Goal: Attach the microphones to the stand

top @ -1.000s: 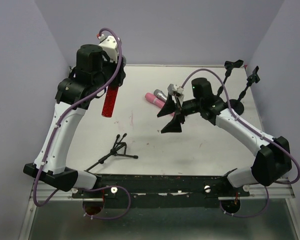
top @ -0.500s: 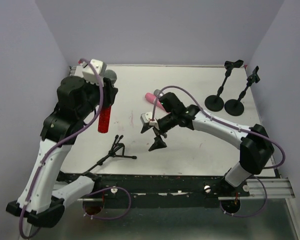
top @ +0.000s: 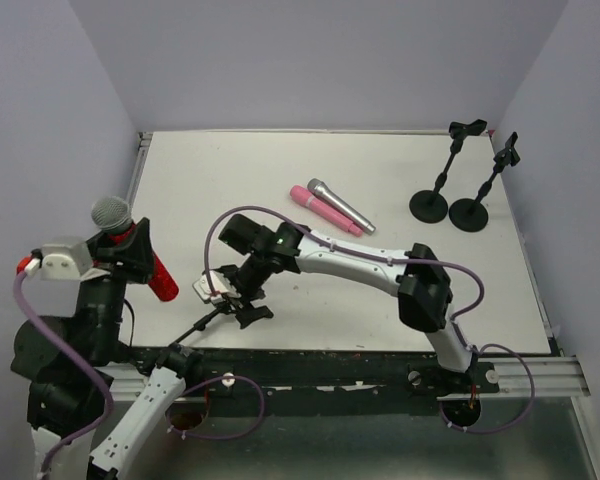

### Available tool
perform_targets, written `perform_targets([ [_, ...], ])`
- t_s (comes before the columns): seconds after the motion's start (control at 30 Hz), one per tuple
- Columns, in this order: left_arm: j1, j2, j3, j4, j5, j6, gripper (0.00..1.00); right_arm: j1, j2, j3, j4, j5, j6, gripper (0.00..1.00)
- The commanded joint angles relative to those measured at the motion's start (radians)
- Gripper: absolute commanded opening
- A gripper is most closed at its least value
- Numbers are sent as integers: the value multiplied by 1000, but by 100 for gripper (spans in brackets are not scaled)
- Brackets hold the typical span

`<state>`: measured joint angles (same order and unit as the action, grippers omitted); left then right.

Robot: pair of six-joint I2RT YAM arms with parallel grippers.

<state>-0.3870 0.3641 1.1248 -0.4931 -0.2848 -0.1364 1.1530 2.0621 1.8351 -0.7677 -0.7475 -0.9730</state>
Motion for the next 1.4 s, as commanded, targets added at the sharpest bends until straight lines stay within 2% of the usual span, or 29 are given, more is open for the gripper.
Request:
perform_targets([
  [0.0, 4, -100, 10, 53, -135, 67, 0, -3, 140, 199, -39, 68, 101, 93],
  [0.2, 5, -186, 43, 16, -178, 119, 0, 60, 300, 342, 5, 160, 194, 92],
  [0.4, 5, -229, 64, -54, -185, 158, 0, 73, 377, 342, 56, 272, 220, 85],
  [0.7, 4, -266, 36, -99, -174, 141, 0, 88, 446, 360, 104, 333, 227, 76],
  [0.8, 4, -261, 39, -110, -159, 142, 0, 86, 458, 366, 104, 349, 212, 65],
  [1.0, 4, -248, 44, -127, -119, 83, 0, 86, 443, 340, 113, 372, 183, 31],
  [1.1, 5, -232, 66, -145, -65, 54, 0, 59, 406, 349, 96, 326, 200, 15],
  [1.17, 5, -222, 88, -157, -38, 29, 0, 18, 371, 374, 73, 248, 238, 9],
  [1.37, 4, -186, 153, -111, 84, -66, 0, -160, 199, 363, 24, -99, 312, 5],
])
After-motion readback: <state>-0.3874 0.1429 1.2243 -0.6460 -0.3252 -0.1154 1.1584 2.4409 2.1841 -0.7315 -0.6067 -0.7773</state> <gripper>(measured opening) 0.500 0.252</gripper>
